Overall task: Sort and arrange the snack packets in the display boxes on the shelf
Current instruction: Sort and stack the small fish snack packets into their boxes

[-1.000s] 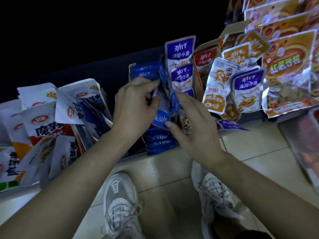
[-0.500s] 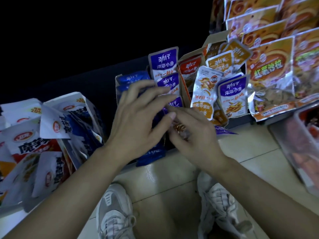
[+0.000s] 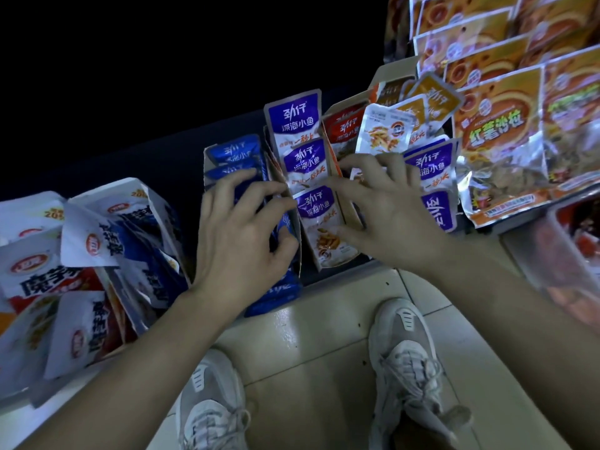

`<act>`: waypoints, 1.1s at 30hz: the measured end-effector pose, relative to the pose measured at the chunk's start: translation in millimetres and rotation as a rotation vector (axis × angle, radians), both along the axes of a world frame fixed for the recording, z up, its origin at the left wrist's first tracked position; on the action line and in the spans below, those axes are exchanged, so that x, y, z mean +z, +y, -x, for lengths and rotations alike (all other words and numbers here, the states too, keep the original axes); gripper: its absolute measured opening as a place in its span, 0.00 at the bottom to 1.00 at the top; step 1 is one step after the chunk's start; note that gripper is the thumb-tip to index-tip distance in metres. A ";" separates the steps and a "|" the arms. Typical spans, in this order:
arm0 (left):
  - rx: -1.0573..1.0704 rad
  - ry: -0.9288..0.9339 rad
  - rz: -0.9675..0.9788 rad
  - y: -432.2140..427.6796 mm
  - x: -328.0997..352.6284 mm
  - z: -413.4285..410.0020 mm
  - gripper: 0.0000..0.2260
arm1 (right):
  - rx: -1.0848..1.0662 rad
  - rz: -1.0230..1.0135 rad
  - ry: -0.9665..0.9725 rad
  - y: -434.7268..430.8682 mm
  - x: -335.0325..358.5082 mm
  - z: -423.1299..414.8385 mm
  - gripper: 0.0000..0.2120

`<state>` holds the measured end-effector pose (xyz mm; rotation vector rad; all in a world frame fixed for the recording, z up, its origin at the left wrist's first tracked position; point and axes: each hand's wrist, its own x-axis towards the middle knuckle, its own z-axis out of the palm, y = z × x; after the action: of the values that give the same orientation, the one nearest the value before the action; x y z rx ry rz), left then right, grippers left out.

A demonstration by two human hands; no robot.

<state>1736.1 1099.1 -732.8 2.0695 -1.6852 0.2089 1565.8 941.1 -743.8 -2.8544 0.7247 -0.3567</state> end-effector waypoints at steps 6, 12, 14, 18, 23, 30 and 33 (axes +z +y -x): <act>0.027 0.014 -0.048 -13.7 9.7 -1.0 0.30 | -0.042 -0.095 0.169 3.8 -22.0 -21.9 0.39; 0.103 -0.024 -0.324 -45.3 15.0 -9.7 0.43 | -0.069 -0.168 -0.035 1.9 -32.0 -19.8 0.17; 0.068 0.029 -0.308 -46.9 12.2 -10.0 0.37 | -0.081 -0.301 -0.244 0.5 -30.9 -17.3 0.18; -0.107 0.061 -0.189 -34.7 3.7 -12.1 0.09 | -0.031 -0.574 -0.447 -0.8 -17.9 -13.2 0.37; -0.077 0.167 -0.074 -23.6 5.0 -19.0 0.19 | -0.018 -0.319 -0.129 -2.7 -21.7 -19.5 0.45; 0.062 -0.096 -0.336 -19.5 12.2 -15.7 0.32 | -0.058 -0.204 0.020 -15.6 -9.9 -46.5 0.52; 0.043 -0.119 -0.372 -20.7 13.0 -17.1 0.28 | -0.065 -0.254 -0.012 -17.0 -9.4 -50.2 0.50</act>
<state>1753.2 1078.3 -719.9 2.4038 -1.8664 0.0323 1615.9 924.2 -753.1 -2.5933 0.7998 -0.2687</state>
